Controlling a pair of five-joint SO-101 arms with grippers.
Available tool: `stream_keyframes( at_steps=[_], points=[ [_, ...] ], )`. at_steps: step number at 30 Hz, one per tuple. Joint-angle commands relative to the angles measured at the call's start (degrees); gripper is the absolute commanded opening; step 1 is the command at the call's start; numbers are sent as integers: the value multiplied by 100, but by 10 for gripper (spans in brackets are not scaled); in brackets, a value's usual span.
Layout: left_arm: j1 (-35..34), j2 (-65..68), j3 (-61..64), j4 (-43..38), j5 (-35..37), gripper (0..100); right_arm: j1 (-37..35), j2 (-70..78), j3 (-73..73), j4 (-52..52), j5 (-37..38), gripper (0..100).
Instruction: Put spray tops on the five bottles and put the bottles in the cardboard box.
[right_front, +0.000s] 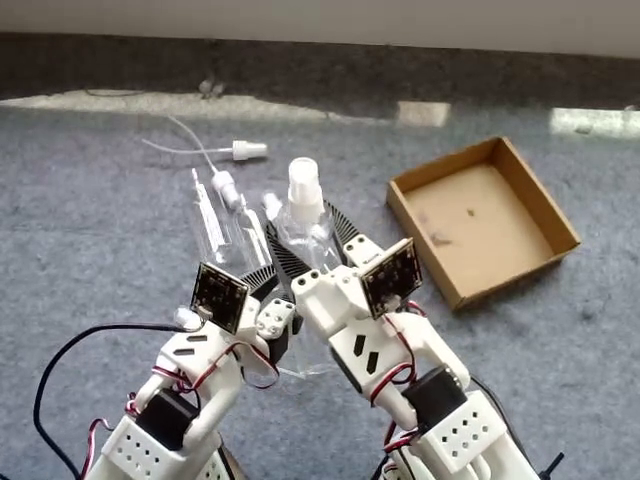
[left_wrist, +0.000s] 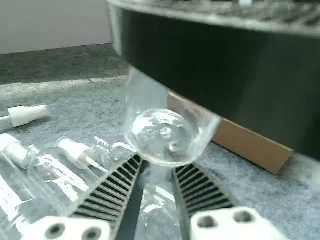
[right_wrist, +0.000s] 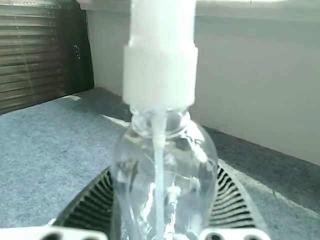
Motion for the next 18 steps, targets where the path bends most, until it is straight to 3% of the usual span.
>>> stream_keyframes(
  at_steps=[1, 10, 18],
  points=[
    [-418, -92, -365, -211, 79, 5, -84, -57, 84, 57, -44, 87],
    [-752, -84, 180, -1204, 79, 5, -48, -57, 101, 57, -35, 87],
    [-980, -84, 163, -1213, 79, 5, 356, -57, 66, 57, 0, 87]
  ],
)
